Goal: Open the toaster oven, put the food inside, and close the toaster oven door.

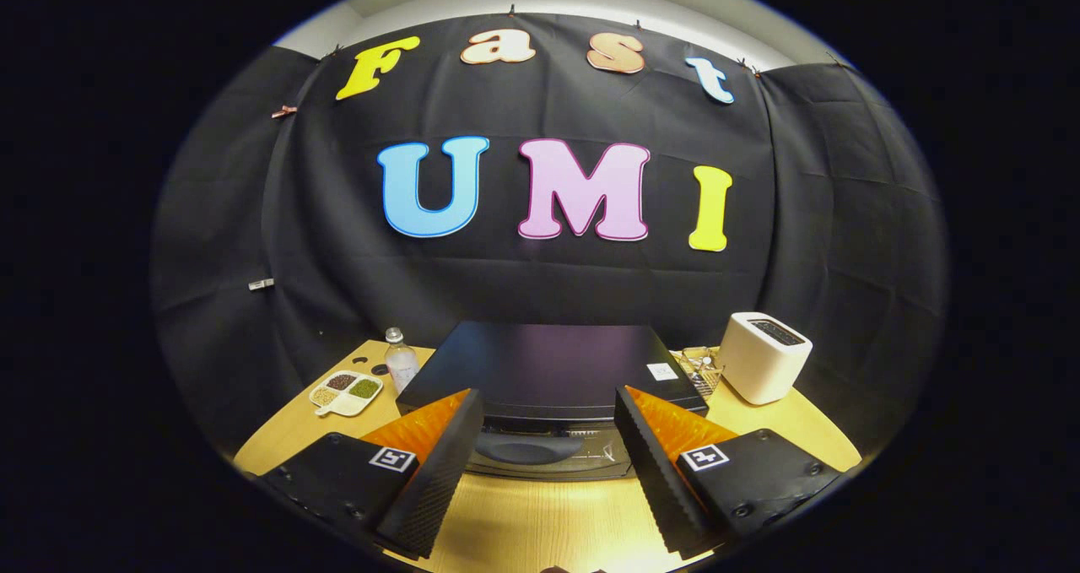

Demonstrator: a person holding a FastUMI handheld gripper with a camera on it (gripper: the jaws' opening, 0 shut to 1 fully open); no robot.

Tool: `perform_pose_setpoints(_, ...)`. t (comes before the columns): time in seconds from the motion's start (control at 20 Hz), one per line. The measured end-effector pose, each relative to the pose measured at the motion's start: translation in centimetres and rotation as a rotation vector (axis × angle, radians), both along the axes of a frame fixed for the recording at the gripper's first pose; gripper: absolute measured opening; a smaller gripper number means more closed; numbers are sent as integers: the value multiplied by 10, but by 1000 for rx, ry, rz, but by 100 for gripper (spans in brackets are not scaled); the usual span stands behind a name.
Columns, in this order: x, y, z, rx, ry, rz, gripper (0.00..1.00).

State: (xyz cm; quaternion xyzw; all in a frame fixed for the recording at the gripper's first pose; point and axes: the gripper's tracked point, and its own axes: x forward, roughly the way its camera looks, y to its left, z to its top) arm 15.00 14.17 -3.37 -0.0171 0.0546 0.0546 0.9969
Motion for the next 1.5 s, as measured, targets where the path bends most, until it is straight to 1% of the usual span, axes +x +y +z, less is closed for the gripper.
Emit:
perform_pose_setpoints(0.35,44,6,-55,24,84,-67,98)
perform_pose_setpoints(0.45,52,8,-72,35,115,-75,98)
perform_pose_setpoints(0.55,57,10,-77,28,123,-88,98)
perform_pose_setpoints(0.65,58,14,-81,1,114,-77,98)
perform_pose_setpoints(0.7,55,15,-76,-8,106,-75,98)
perform_pose_setpoints(0.85,50,11,-81,13,137,-76,99)
perform_pose_setpoints(1.05,30,11,-87,12,153,-62,99)
perform_pose_setpoints(1.35,-12,7,-116,21,193,-28,98)
perform_pose_setpoints(1.5,-30,4,-134,-3,213,-22,98)
